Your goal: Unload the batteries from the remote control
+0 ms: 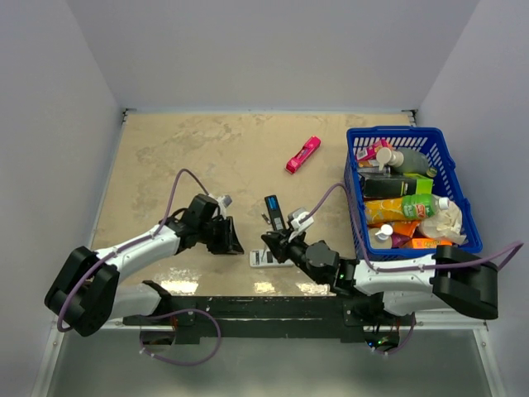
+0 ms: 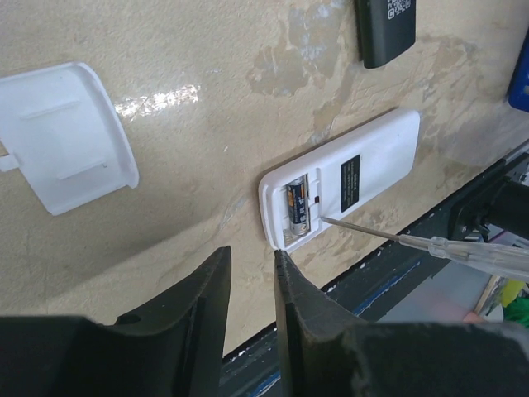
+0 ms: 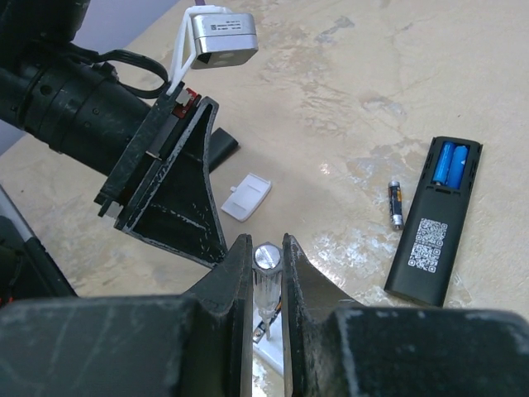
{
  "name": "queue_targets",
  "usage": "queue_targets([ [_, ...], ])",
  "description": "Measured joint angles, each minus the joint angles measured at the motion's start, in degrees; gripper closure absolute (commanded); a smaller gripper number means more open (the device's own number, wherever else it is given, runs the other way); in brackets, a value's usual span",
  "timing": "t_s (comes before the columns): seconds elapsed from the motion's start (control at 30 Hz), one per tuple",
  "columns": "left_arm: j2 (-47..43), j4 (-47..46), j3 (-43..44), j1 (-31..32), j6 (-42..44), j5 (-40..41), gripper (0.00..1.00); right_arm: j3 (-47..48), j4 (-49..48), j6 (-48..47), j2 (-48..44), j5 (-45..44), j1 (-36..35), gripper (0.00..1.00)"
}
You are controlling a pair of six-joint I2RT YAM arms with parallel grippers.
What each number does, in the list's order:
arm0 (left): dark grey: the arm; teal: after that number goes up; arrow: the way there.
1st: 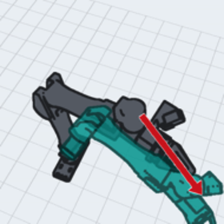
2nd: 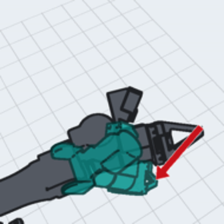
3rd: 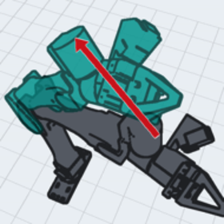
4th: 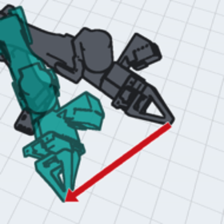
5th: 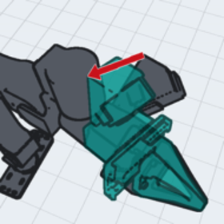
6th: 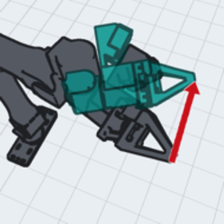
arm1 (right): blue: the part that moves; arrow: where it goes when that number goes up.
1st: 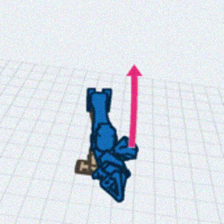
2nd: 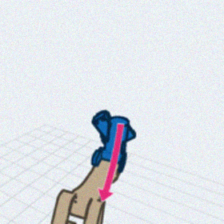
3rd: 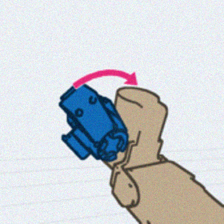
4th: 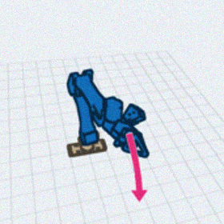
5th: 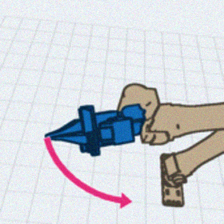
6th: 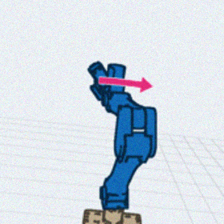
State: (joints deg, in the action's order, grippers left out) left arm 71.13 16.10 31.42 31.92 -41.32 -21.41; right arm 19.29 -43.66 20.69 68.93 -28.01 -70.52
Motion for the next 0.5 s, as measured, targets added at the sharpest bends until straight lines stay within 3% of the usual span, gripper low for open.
queue_targets([
  [0.5, 1.79, -4.09, -1.33, -0.02, -0.13, -2.75, 0.67, 2.51, -4.28, -1.81, 3.89, -4.0, -0.74, 1.0],
])
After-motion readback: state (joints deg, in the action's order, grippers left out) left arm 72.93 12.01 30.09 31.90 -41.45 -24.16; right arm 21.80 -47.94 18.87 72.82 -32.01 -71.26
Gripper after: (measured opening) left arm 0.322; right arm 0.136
